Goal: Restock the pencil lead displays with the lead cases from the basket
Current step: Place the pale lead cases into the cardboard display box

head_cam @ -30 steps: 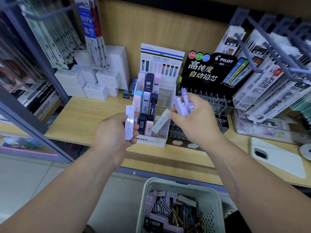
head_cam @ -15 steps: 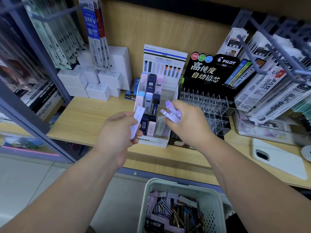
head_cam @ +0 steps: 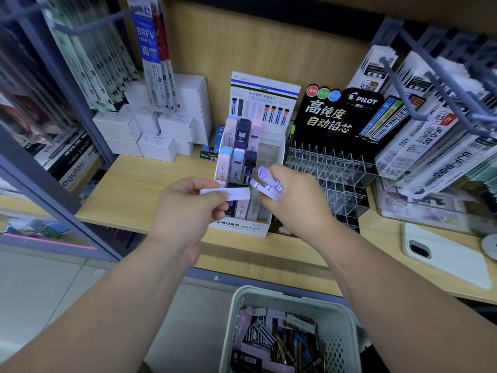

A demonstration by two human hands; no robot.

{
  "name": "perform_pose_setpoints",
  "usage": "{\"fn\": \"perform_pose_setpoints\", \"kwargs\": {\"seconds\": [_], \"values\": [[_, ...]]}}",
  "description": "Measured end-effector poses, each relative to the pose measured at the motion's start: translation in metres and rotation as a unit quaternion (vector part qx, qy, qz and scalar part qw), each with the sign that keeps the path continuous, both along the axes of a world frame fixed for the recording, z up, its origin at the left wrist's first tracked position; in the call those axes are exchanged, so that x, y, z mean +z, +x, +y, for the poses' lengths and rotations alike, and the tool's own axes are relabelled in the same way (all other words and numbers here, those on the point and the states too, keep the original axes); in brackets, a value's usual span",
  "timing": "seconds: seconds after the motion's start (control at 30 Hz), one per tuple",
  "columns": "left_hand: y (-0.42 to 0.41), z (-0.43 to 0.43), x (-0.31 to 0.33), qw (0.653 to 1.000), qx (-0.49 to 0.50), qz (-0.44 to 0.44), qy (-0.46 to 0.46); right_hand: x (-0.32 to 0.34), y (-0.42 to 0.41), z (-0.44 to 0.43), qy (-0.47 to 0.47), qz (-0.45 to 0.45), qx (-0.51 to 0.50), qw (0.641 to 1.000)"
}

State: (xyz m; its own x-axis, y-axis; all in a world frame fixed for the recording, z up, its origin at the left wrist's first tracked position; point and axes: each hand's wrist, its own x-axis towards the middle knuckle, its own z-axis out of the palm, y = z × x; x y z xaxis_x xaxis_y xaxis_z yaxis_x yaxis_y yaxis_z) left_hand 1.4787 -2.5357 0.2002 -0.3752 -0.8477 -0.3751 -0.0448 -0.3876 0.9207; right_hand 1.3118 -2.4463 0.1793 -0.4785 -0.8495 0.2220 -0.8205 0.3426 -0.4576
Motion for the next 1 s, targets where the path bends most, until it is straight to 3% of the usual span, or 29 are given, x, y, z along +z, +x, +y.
{"fn": "perform_pose_setpoints", "kwargs": {"seconds": [0.13,0.27,0.37,0.53,0.73,0.83,1.0], "values": [[0.000,-0.002,-0.001,1.000,0.007,0.017,-0.008,0.001,0.005,0.000,0.016,-0.035,-0.020,0.999],[0.000,-0.002,0.001,0.999,0.002,0.022,-0.043,0.019,0.000,0.012,-0.024,-0.232,-0.032,0.972],[0.001,0.000,0.005,0.994,0.007,0.010,-0.104,0.046,-0.007,0.037,-0.016,-0.273,-0.042,0.961],[-0.005,0.006,0.015,0.984,0.019,-0.005,-0.179,0.058,-0.009,0.086,-0.031,-0.472,-0.073,0.878],[-0.027,0.014,0.028,0.965,-0.021,-0.043,-0.258,0.036,-0.018,0.098,-0.069,-0.564,-0.127,0.813],[-0.040,0.010,0.033,0.939,-0.062,-0.100,-0.322,0.033,-0.022,0.095,-0.078,-0.577,-0.117,0.804],[-0.063,-0.009,0.036,0.863,-0.131,-0.230,-0.430,0.025,-0.019,0.088,-0.053,-0.600,-0.099,0.792]]}}
